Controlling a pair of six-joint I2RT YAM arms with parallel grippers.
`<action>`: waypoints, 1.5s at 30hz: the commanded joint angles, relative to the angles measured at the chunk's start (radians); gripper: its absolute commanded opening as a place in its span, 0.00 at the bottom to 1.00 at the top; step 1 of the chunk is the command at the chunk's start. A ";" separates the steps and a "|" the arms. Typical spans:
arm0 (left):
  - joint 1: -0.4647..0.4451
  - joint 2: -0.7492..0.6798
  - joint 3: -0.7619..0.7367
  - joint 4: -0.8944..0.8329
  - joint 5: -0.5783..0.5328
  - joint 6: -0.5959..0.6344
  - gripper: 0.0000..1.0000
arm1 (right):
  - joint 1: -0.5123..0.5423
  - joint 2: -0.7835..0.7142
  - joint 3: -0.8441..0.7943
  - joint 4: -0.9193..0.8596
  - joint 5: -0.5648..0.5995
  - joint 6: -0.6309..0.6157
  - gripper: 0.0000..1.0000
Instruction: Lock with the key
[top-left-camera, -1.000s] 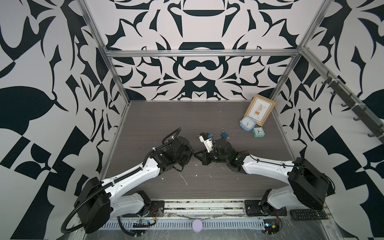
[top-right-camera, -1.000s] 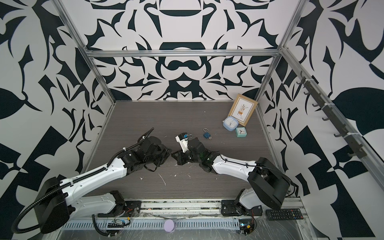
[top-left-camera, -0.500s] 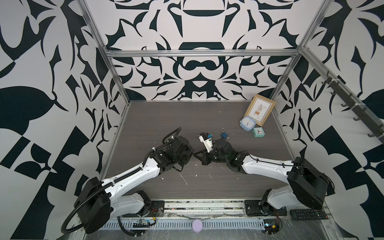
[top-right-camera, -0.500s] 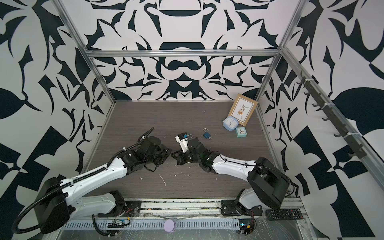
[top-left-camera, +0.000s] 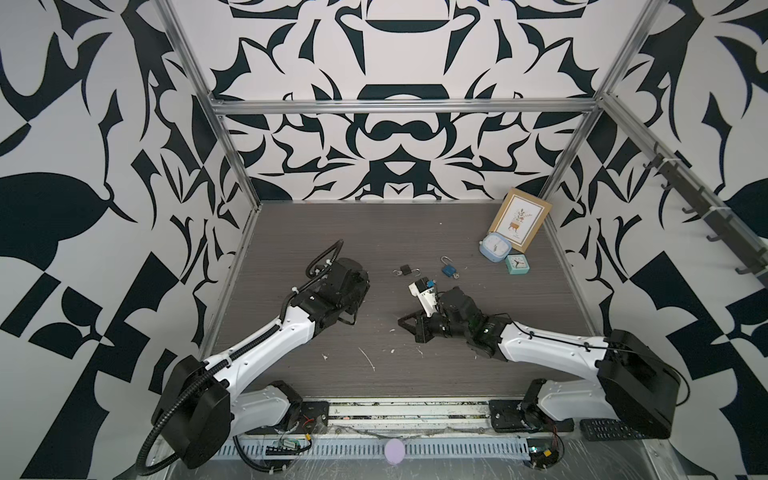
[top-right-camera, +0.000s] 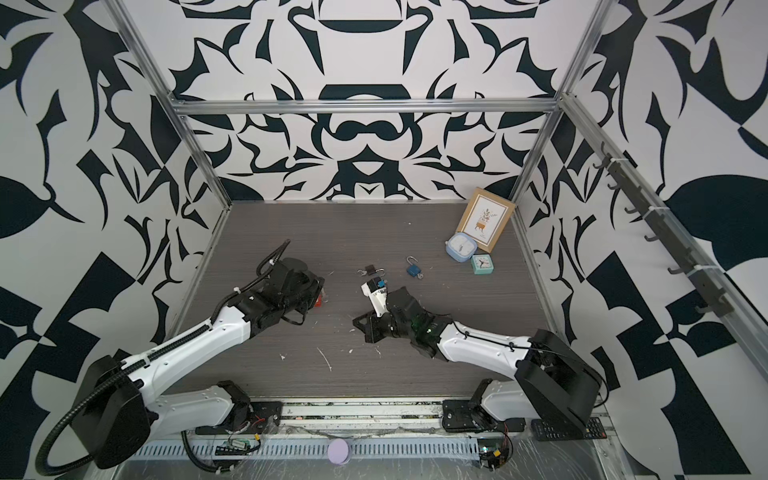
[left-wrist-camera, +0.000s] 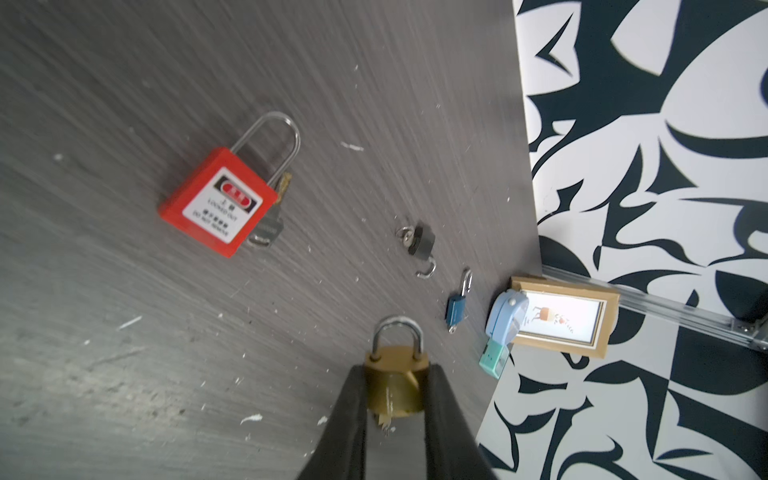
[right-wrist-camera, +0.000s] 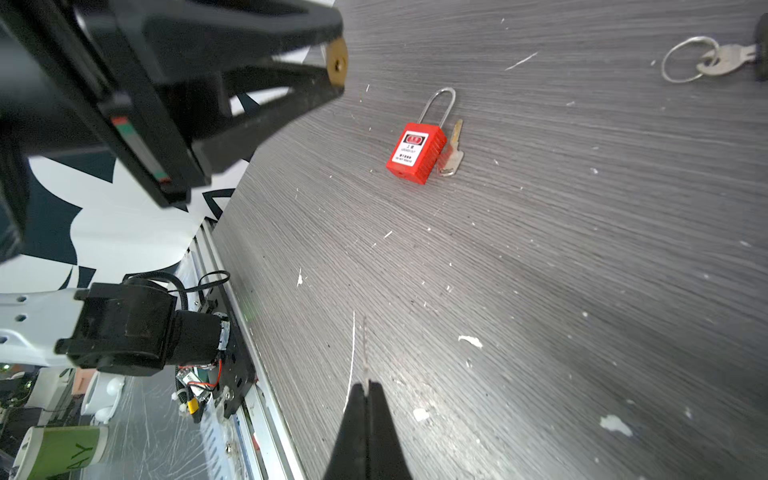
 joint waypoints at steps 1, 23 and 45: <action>0.001 0.016 0.096 -0.104 -0.023 0.150 0.00 | 0.004 -0.069 -0.006 -0.038 0.076 -0.001 0.00; -0.315 0.489 0.305 -0.471 0.203 0.512 0.00 | -0.025 -0.234 -0.057 -0.295 0.324 0.030 0.00; -0.315 0.574 0.279 -0.444 0.214 0.483 0.01 | -0.031 -0.208 -0.069 -0.266 0.321 0.033 0.00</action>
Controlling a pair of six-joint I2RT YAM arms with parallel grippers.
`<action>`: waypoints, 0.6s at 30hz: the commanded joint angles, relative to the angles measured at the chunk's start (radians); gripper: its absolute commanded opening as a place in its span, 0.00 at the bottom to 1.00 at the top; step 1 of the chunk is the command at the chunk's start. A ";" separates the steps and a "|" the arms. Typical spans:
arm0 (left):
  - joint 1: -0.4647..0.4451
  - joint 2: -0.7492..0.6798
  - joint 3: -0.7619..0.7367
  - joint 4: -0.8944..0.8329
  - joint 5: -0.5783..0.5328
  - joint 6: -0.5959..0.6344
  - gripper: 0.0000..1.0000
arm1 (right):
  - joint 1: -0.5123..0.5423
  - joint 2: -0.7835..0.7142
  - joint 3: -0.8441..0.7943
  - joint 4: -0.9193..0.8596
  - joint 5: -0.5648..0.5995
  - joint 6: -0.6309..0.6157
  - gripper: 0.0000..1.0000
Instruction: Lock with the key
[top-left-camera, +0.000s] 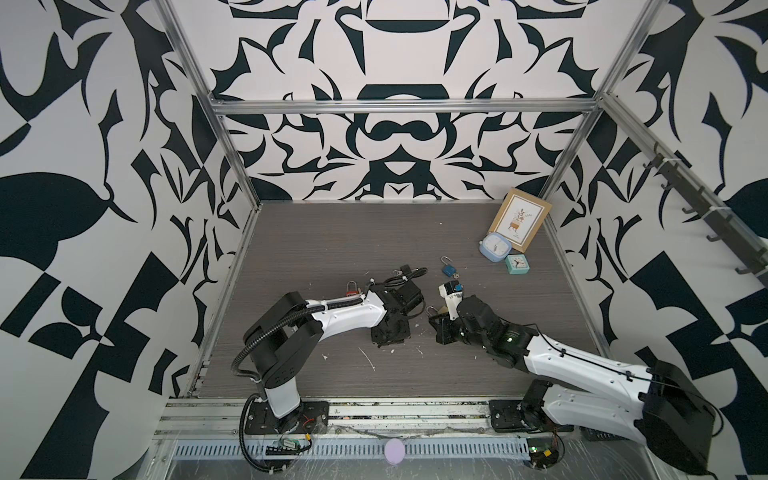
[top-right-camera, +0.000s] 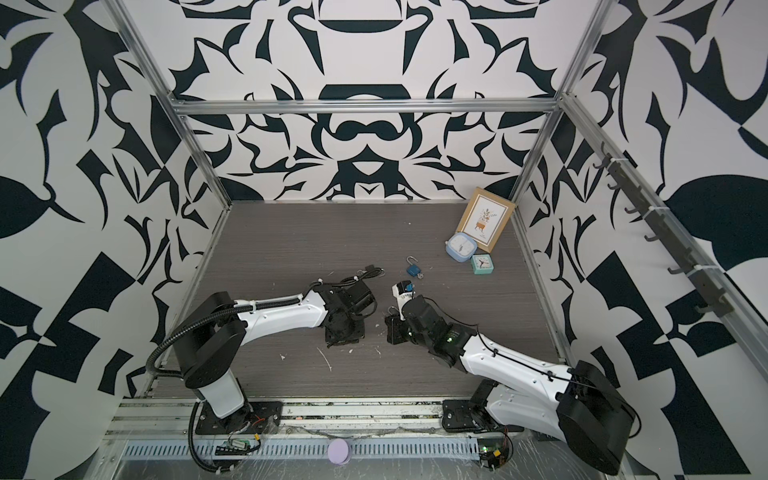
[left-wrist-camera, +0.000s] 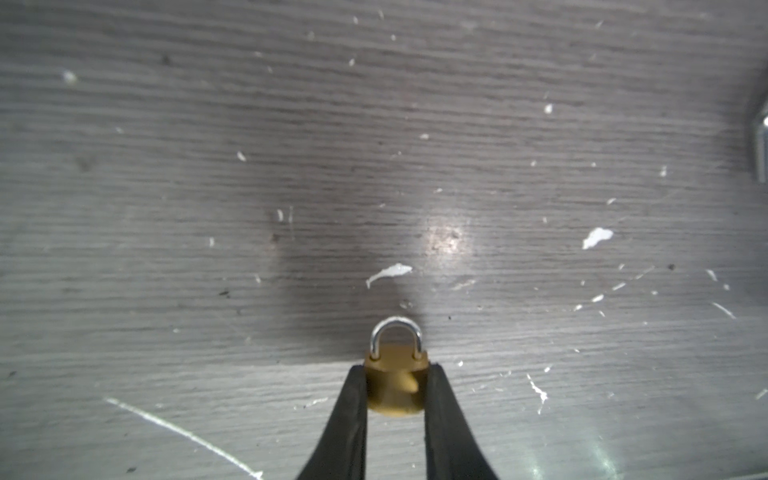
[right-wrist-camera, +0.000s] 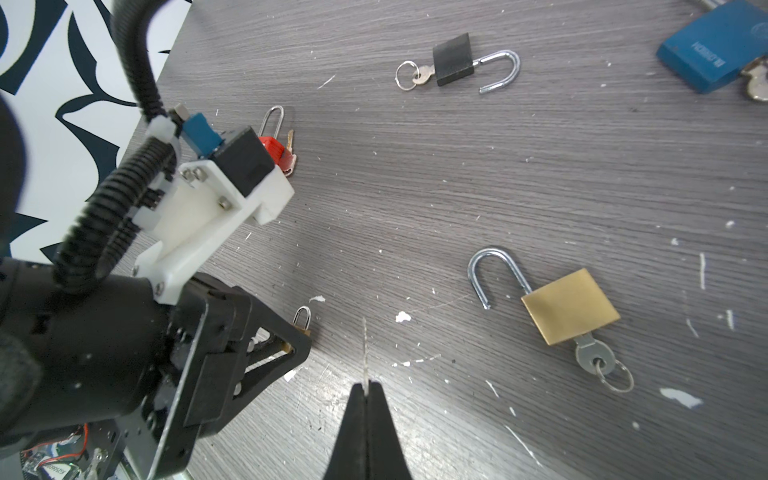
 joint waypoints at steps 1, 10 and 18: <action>0.000 0.023 -0.004 -0.016 0.008 -0.008 0.04 | -0.005 0.004 0.000 0.034 0.014 0.010 0.00; 0.000 0.033 -0.002 -0.025 0.004 -0.007 0.24 | -0.006 0.015 0.005 0.037 0.009 0.012 0.00; 0.004 0.014 -0.001 -0.036 -0.011 -0.008 0.37 | -0.006 0.020 0.011 0.032 0.004 0.011 0.00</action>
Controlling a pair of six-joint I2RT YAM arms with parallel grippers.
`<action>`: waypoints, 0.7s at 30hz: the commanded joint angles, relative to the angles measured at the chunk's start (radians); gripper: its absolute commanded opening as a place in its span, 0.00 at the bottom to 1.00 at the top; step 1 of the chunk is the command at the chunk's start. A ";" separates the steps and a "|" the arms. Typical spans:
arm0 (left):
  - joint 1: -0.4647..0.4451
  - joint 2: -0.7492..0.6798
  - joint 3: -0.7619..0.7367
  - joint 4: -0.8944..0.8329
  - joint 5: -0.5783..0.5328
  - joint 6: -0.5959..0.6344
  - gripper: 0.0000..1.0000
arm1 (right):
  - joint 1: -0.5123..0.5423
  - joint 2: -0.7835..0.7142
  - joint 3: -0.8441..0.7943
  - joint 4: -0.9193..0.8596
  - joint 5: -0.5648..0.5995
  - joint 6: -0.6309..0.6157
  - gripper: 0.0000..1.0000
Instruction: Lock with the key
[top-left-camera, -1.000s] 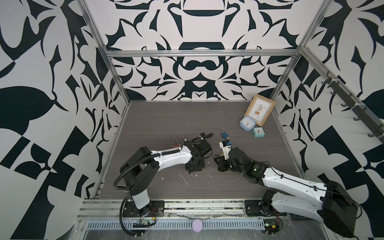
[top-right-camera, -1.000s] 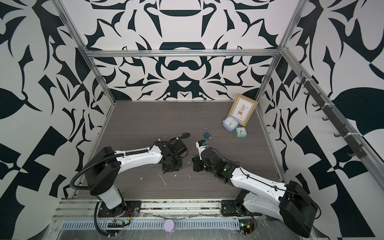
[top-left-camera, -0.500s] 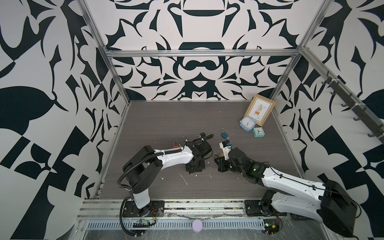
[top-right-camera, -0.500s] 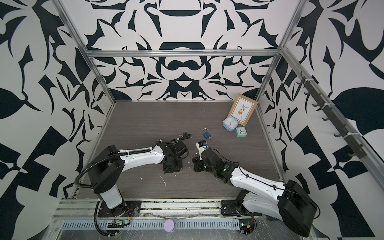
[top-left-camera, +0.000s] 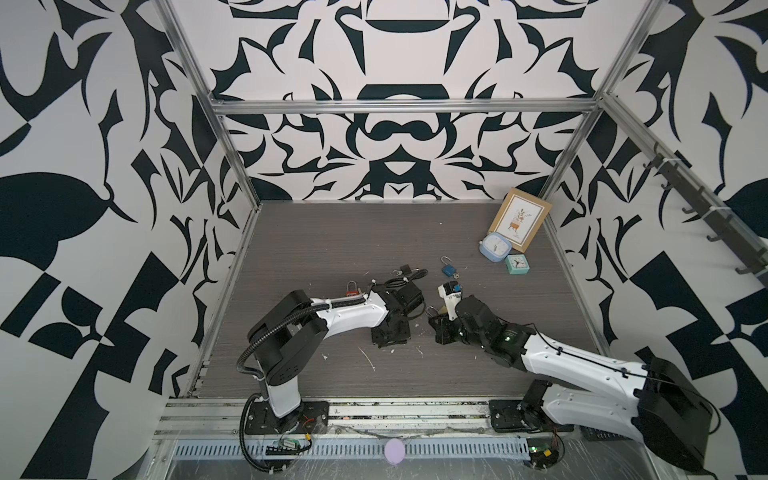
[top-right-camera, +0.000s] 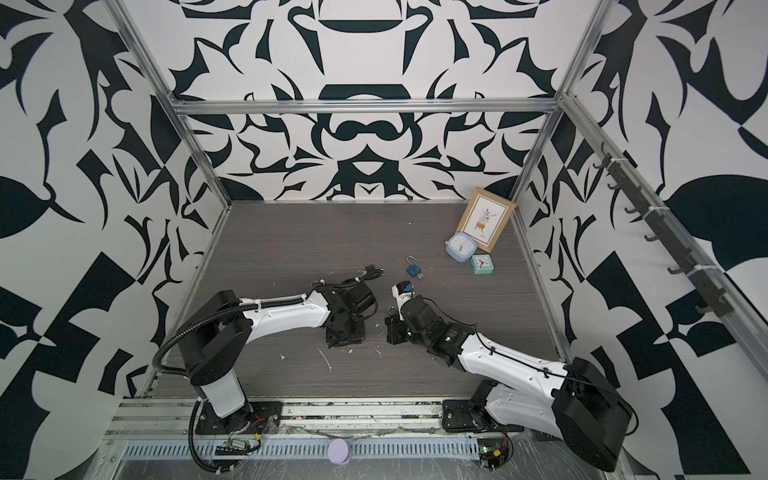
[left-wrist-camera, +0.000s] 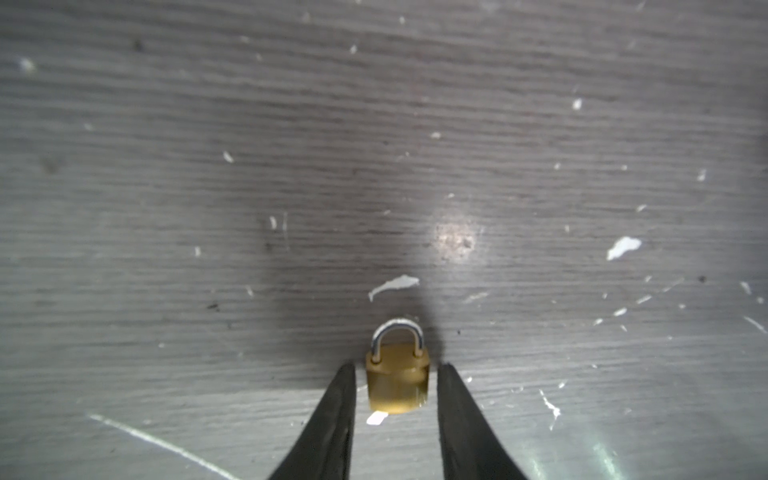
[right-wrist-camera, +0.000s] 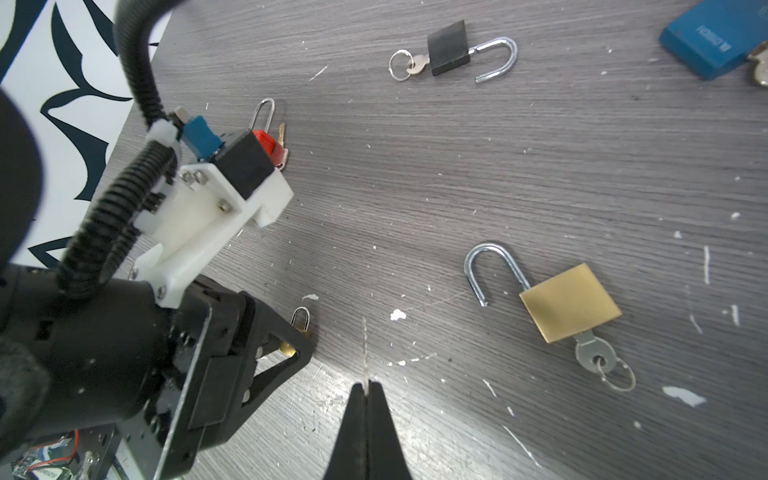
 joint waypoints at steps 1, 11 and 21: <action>0.006 -0.016 0.001 -0.044 -0.016 -0.006 0.38 | -0.005 -0.001 0.013 0.022 0.002 0.009 0.00; 0.037 -0.222 0.045 -0.089 -0.120 0.032 0.54 | -0.004 0.039 0.045 0.004 -0.032 0.019 0.00; 0.232 -0.563 -0.070 0.011 -0.228 0.193 0.61 | 0.015 0.187 0.106 0.058 -0.141 0.033 0.00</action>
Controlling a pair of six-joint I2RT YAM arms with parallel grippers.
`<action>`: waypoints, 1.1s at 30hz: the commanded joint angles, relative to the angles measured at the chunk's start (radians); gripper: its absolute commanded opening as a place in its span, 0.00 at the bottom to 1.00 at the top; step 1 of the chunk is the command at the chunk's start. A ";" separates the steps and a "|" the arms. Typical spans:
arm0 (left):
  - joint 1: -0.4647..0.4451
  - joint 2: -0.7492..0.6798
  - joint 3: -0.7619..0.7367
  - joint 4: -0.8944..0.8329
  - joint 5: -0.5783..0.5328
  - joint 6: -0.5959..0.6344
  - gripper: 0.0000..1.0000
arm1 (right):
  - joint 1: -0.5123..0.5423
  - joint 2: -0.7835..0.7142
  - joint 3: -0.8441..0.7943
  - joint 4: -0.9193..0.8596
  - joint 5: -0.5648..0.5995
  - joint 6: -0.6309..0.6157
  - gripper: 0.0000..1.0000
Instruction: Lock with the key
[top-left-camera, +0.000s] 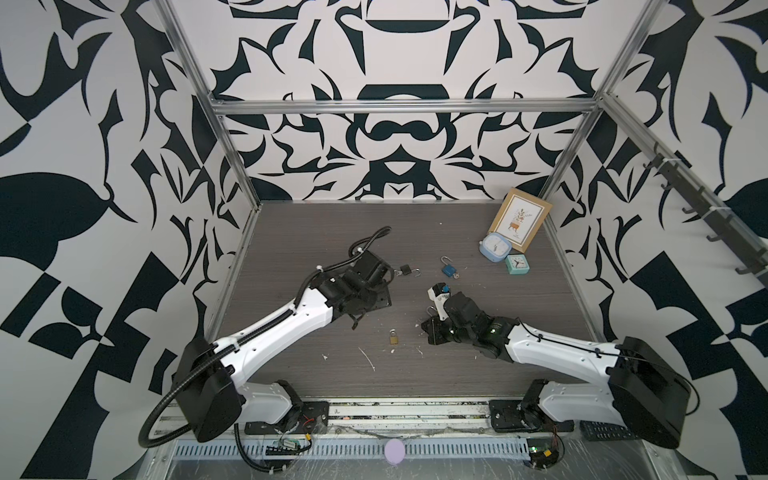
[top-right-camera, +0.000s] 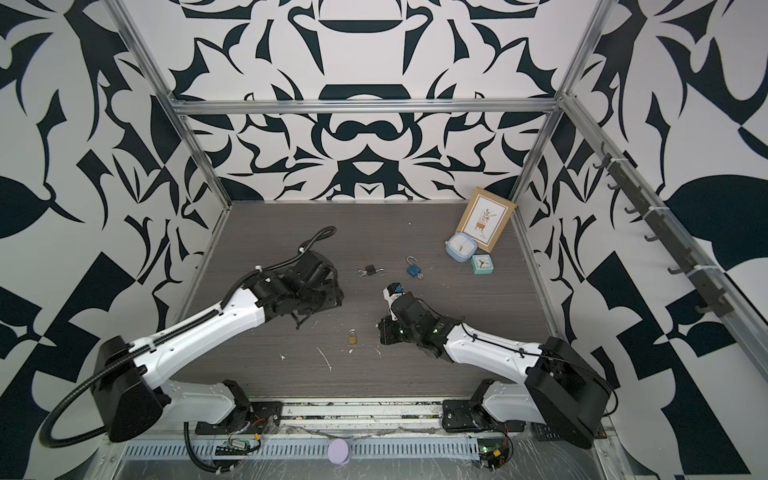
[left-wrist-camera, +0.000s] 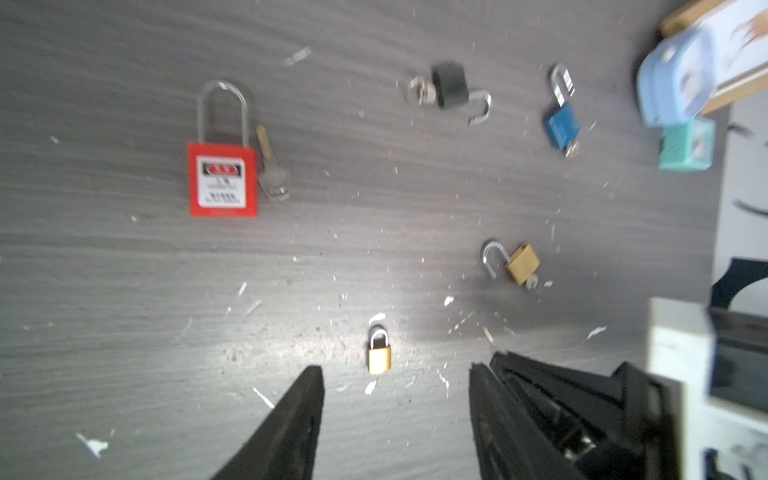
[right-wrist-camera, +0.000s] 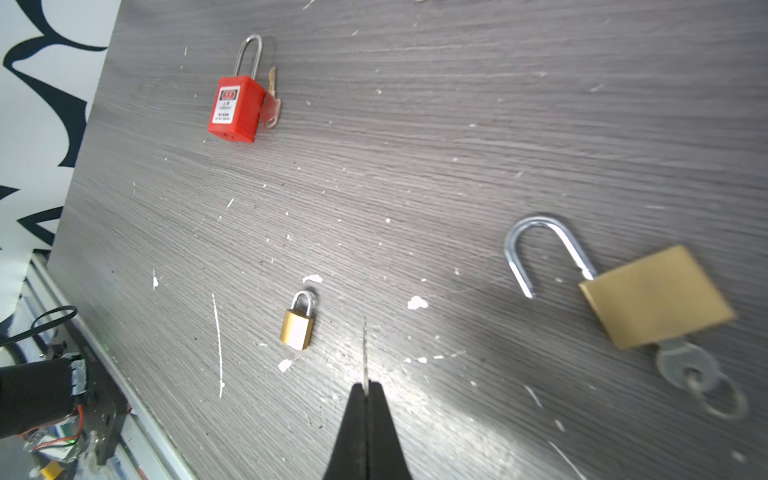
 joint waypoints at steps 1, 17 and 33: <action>0.062 -0.110 -0.086 0.062 -0.054 0.097 0.61 | 0.018 0.026 0.045 0.055 -0.043 0.020 0.00; 0.084 -0.290 -0.245 0.344 0.044 0.281 0.72 | 0.054 0.237 0.075 0.164 -0.151 -0.005 0.00; 0.084 -0.316 -0.266 0.335 0.031 0.314 0.84 | 0.056 0.341 0.138 0.143 -0.165 -0.030 0.00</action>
